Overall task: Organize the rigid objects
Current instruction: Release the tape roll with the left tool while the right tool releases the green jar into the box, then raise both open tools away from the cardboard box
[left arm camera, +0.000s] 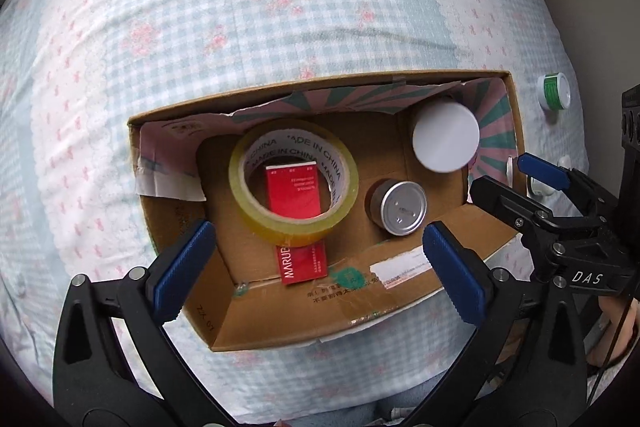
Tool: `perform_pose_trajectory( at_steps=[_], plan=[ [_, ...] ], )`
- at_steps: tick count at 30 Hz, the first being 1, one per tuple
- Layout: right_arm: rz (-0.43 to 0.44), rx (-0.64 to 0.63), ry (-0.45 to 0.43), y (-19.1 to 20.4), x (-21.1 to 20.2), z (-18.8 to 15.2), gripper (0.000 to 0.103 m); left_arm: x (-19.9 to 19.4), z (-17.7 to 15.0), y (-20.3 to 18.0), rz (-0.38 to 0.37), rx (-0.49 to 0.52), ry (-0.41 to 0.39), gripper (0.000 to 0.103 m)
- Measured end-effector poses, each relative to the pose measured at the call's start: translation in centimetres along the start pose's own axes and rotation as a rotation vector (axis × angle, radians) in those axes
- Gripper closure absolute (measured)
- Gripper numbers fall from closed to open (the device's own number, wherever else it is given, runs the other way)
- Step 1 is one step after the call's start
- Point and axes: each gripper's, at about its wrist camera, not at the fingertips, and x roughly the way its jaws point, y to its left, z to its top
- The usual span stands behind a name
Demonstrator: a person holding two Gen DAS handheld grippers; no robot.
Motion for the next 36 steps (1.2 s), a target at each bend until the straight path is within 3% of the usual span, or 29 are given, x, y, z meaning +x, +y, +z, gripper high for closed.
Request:
perform_pose_trajectory(
  at_steps=[7,14,27,32,36],
  plan=[
    [-0.004,-0.007,-0.016,0.6,-1.5,-0.8,0.000,-1.6,-2.0,0.1,0.017,-0.023,-0.018,0.000],
    [-0.014,-0.006,-0.058,1.6,-4.6,-2.0,0.000,-5.5,-4.7,0.2,0.020,-0.038,-0.087,0.000],
    [-0.042,-0.072,-0.186,5.0,-14.9,-6.7,0.000,-16.6,-11.9,-1.8,0.053,-0.045,-0.314,0.000],
    [-0.018,-0.030,-0.204,4.4,-18.4,-9.4,0.000,-19.7,-14.7,-3.6,0.077,-0.036,-0.415,0.000],
    [-0.094,-0.059,-0.240,3.7,-21.2,-11.5,0.000,-20.8,-16.4,-5.4,0.095,-0.019,-0.456,0.000]
  ],
)
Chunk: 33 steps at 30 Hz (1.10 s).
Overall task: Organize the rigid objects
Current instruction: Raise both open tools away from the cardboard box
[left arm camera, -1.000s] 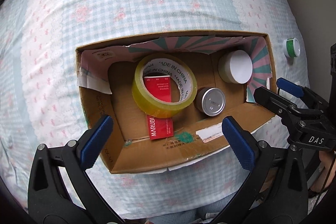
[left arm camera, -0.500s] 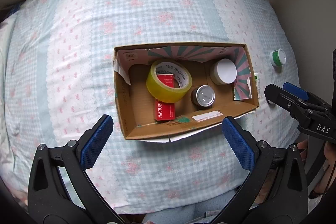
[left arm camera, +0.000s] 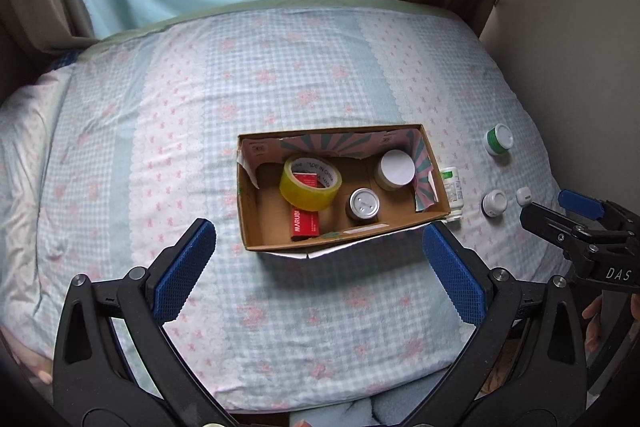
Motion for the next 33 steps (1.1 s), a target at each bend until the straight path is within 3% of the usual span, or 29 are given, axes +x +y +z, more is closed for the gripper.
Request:
perform_pose_trajectory(
  at_steps=[7,10,17,22,26,33],
  plan=[
    [-0.054,-0.001,-0.076,-5.3,-4.1,-1.9,0.000,-1.1,-1.6,-4.2,-0.015,-0.043,-0.035,0.000],
    [-0.100,-0.033,-0.092,-8.3,-5.2,-2.4,0.000,-1.2,-2.1,-7.4,0.001,-0.051,-0.060,0.000],
    [-0.086,-0.079,-0.060,-18.1,-5.9,-2.5,0.000,-0.2,-3.6,-17.1,0.016,-0.109,-0.108,0.000],
    [-0.146,-0.127,-0.047,-24.6,-5.0,-2.7,0.000,2.6,-4.8,-23.7,0.000,-0.123,-0.089,0.000],
    [-0.147,-0.086,-0.038,-29.1,-3.3,-2.9,0.000,6.3,-6.1,-28.0,0.004,-0.087,-0.020,0.000],
    [-0.193,-0.074,-0.074,-33.3,1.7,-4.2,0.000,14.5,-8.4,-32.9,-0.027,0.033,-0.005,0.000]
  ],
)
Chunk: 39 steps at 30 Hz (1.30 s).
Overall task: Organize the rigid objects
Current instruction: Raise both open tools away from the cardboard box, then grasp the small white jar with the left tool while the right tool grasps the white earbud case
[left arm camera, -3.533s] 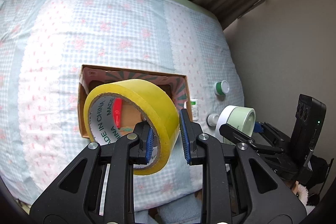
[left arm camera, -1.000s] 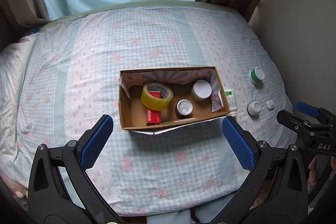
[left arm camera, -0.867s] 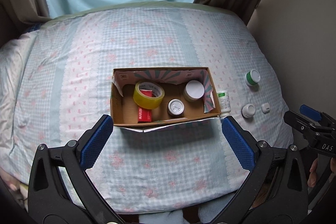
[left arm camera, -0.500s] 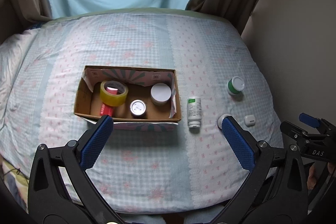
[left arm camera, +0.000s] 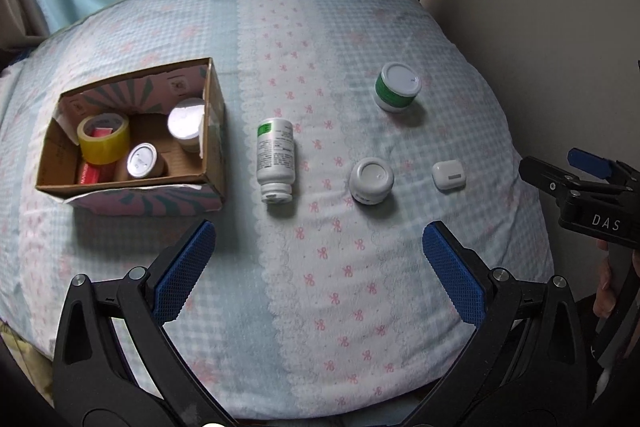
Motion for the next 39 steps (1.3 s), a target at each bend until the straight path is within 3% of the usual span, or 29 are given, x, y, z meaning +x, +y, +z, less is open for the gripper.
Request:
perform_pose_trajectory(
  at_steps=[6,11,16,23,27,28,39],
  plan=[
    [-0.021,0.033,-0.014,-1.9,6.6,-1.7,0.001,9.0,-1.2,-2.6,-0.056,0.109,-0.035,0.000],
    [-0.040,0.025,-0.030,-2.4,12.2,-2.9,0.004,14.9,-2.2,-3.8,-0.098,0.137,-0.060,0.002],
    [-0.036,0.014,-0.029,-2.9,16.9,-3.4,0.018,18.8,-2.2,-5.0,-0.105,0.173,-0.072,0.017],
    [-0.057,-0.031,-0.059,-2.4,19.3,-3.2,0.025,20.9,-1.0,-5.4,-0.115,0.159,-0.080,0.033],
    [-0.068,-0.033,-0.061,-2.4,19.3,-2.9,0.043,21.3,-0.5,-5.2,-0.099,0.154,-0.080,0.049],
    [-0.064,-0.033,-0.061,-2.3,19.3,-2.9,0.047,21.3,-0.5,-5.2,-0.097,0.152,-0.079,0.050],
    [-0.073,-0.037,-0.054,-2.2,19.0,-2.8,0.047,21.1,-0.2,-4.8,-0.097,0.131,-0.069,0.050]
  ],
)
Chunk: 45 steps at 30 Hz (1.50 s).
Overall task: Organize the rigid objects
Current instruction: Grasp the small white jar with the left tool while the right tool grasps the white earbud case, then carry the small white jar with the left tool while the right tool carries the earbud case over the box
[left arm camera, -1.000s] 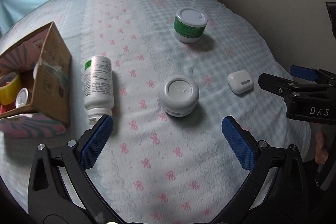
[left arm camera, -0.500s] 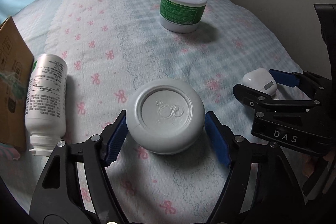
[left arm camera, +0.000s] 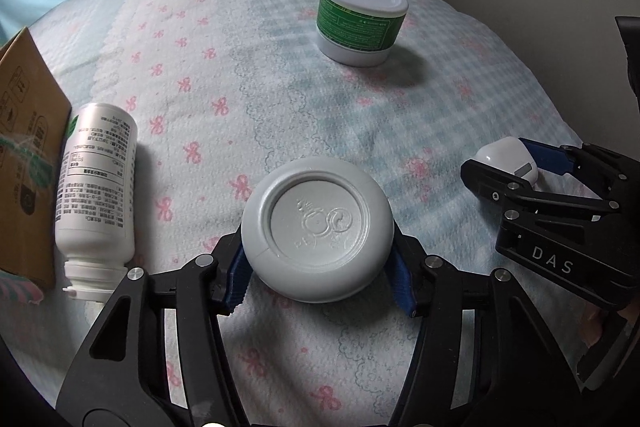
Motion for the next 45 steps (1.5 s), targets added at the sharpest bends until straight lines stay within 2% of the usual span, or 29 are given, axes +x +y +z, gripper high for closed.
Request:
perform_pose_trajectory(
  at_steps=[6,13,18,22,24,29,32,36,40,45],
  plan=[
    [-0.001,0.033,-0.002,-0.4,-1.8,0.3,0.047,-1.8,0.4,0.8,0.016,-0.017,-0.003,0.050],
    [0.014,0.054,-0.025,0.4,-6.6,1.9,0.047,-7.3,1.9,1.6,0.016,-0.066,-0.039,0.050],
    [0.042,0.095,-0.044,1.0,-12.6,4.4,0.047,-13.8,3.9,1.6,0.017,-0.102,-0.070,0.050],
    [0.065,0.073,-0.072,2.2,-18.6,6.7,0.047,-20.3,5.5,1.9,0.030,-0.123,-0.097,0.050],
    [0.092,0.070,-0.077,2.8,-21.4,7.9,0.047,-23.3,6.3,2.1,0.038,-0.134,-0.084,0.050],
    [0.151,0.016,-0.096,6.1,-26.6,9.7,0.047,-30.3,7.0,3.7,0.089,-0.166,-0.124,0.050],
    [0.210,0.014,-0.100,8.2,-28.5,10.8,0.047,-33.3,7.0,5.5,0.115,-0.185,-0.139,0.050],
    [0.246,-0.010,-0.096,11.5,-29.9,12.0,0.047,-35.9,6.9,9.0,0.137,-0.214,-0.148,0.050],
    [0.259,-0.030,-0.092,15.2,-30.2,12.6,0.047,-37.3,6.5,13.7,0.148,-0.236,-0.151,0.050],
    [0.271,-0.008,-0.060,20.1,-29.8,13.1,0.047,-38.2,5.8,20.1,0.141,-0.237,-0.119,0.050]
  ],
)
